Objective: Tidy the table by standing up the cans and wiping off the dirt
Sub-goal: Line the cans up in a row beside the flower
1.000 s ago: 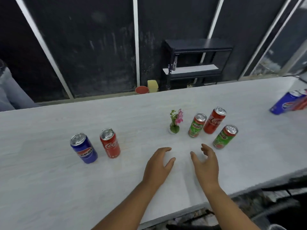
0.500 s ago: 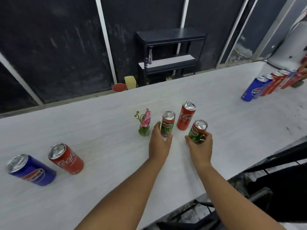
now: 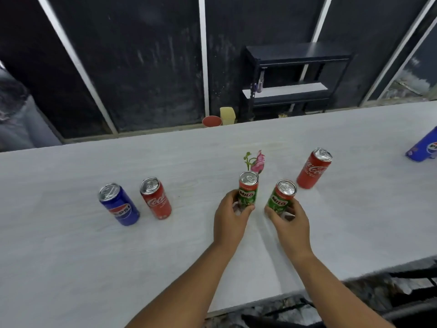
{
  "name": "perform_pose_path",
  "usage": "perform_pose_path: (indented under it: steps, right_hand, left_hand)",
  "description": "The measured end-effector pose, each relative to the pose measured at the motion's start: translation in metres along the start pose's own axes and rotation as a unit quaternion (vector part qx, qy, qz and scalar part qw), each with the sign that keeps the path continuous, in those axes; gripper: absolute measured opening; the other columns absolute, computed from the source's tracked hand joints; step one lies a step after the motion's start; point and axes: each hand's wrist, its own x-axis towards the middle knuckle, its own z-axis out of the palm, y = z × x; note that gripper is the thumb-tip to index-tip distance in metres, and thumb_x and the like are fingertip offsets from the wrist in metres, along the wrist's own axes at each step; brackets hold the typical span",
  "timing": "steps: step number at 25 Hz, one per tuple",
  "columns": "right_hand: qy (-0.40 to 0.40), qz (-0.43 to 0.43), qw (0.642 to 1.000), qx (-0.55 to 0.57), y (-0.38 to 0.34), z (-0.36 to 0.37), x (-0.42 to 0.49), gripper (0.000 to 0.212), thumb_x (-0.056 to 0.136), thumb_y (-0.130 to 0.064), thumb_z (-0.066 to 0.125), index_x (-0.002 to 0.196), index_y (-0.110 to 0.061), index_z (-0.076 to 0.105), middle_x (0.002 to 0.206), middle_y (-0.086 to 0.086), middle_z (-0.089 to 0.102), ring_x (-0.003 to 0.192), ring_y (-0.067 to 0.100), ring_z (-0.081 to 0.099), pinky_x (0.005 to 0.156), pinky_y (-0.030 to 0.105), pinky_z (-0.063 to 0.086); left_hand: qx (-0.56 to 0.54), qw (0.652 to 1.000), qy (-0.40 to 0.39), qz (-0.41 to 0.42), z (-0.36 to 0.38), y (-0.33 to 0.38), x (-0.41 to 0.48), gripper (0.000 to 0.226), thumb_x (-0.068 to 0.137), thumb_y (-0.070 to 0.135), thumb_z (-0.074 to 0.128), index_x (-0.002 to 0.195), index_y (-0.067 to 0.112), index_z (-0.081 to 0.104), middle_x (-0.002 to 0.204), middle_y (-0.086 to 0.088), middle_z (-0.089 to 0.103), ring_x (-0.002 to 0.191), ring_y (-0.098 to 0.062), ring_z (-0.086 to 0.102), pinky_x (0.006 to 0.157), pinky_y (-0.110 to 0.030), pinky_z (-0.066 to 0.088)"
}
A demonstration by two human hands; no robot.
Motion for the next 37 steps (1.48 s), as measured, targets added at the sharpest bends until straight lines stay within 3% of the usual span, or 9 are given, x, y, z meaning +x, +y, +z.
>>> perform_pose_path:
  steps: [7, 13, 16, 24, 29, 32, 34, 37]
  right_hand:
    - [-0.145, -0.051, 0.988, -0.022, -0.034, 0.09, -0.014, 0.049, 0.085, -0.033, 0.09, 0.129, -0.039, 0.069, 0.118, -0.019, 0.076, 0.105, -0.002, 0.071, 0.093, 0.026, 0.058]
    - [-0.195, -0.04, 0.98, -0.012, -0.04, 0.122, -0.004, 0.061, 0.087, -0.03, 0.089, 0.137, -0.04, 0.055, 0.127, -0.024, 0.068, 0.112, -0.014, 0.065, 0.094, 0.017, 0.053]
    - [-0.212, -0.041, 0.976, -0.015, -0.036, 0.121, 0.0, 0.064, 0.09, -0.029, 0.087, 0.144, -0.033, 0.054, 0.134, -0.015, 0.07, 0.122, -0.004, 0.066, 0.105, 0.024, 0.052]
    - [-0.207, -0.049, 0.976, -0.049, -0.035, 0.124, -0.001, 0.063, 0.093, -0.039, 0.082, 0.148, -0.04, 0.051, 0.129, -0.028, 0.066, 0.114, -0.02, 0.059, 0.092, 0.012, 0.047]
    - [-0.204, -0.056, 0.975, -0.068, -0.036, 0.122, -0.004, 0.062, 0.094, -0.04, 0.081, 0.149, -0.036, 0.053, 0.132, -0.027, 0.066, 0.117, -0.02, 0.058, 0.101, 0.017, 0.051]
    - [-0.208, -0.061, 0.972, -0.085, -0.03, 0.112, -0.018, 0.078, 0.098, -0.028, 0.078, 0.165, -0.027, 0.037, 0.157, -0.015, 0.052, 0.142, -0.004, 0.049, 0.118, 0.023, 0.041]
    - [-0.173, -0.067, 0.975, -0.126, -0.021, 0.099, -0.032, 0.078, 0.099, -0.026, 0.076, 0.166, -0.021, 0.036, 0.164, -0.007, 0.046, 0.15, 0.01, 0.042, 0.125, 0.036, 0.036]
    - [-0.097, -0.083, 0.978, -0.163, -0.002, 0.07, -0.045, 0.066, 0.099, -0.028, 0.076, 0.158, -0.021, 0.048, 0.157, -0.002, 0.052, 0.145, 0.016, 0.046, 0.122, 0.036, 0.038]
  left_hand:
    - [0.01, 0.995, 0.1, -0.027, -0.102, -0.027, -0.004, 0.055, 0.089, 0.026, 0.09, 0.137, 0.029, 0.064, 0.127, 0.019, 0.073, 0.117, 0.003, 0.069, 0.104, -0.029, 0.059]
    - [0.044, 0.992, 0.114, -0.029, -0.121, -0.035, -0.003, 0.054, 0.092, 0.028, 0.086, 0.14, 0.027, 0.06, 0.133, 0.012, 0.072, 0.122, -0.004, 0.069, 0.106, -0.036, 0.06]
    - [0.056, 0.991, 0.121, -0.029, -0.121, -0.037, -0.002, 0.059, 0.094, 0.029, 0.085, 0.145, 0.024, 0.058, 0.136, 0.007, 0.072, 0.124, -0.009, 0.069, 0.106, -0.038, 0.06]
    - [0.116, 0.982, 0.148, -0.025, -0.118, -0.034, 0.002, 0.059, 0.093, 0.037, 0.085, 0.144, 0.027, 0.057, 0.133, 0.009, 0.073, 0.118, -0.009, 0.071, 0.099, -0.035, 0.062]
    - [0.134, 0.982, 0.131, -0.03, -0.115, -0.036, -0.003, 0.063, 0.094, 0.031, 0.083, 0.151, 0.022, 0.056, 0.142, 0.005, 0.07, 0.128, -0.014, 0.068, 0.107, -0.04, 0.059]
    - [0.168, 0.978, 0.109, -0.053, -0.114, -0.037, -0.019, 0.08, 0.1, 0.031, 0.077, 0.167, 0.019, 0.036, 0.168, 0.001, 0.048, 0.151, -0.017, 0.05, 0.125, -0.033, 0.042]
    - [0.201, 0.972, 0.11, -0.056, -0.118, -0.042, -0.04, 0.08, 0.104, 0.035, 0.07, 0.17, 0.018, 0.029, 0.175, 0.001, 0.037, 0.157, -0.017, 0.042, 0.123, -0.023, 0.032]
    - [0.271, 0.959, 0.082, -0.008, -0.133, -0.054, -0.068, 0.063, 0.107, 0.036, 0.066, 0.164, 0.017, 0.045, 0.171, 0.001, 0.044, 0.158, -0.015, 0.041, 0.123, -0.02, 0.028]
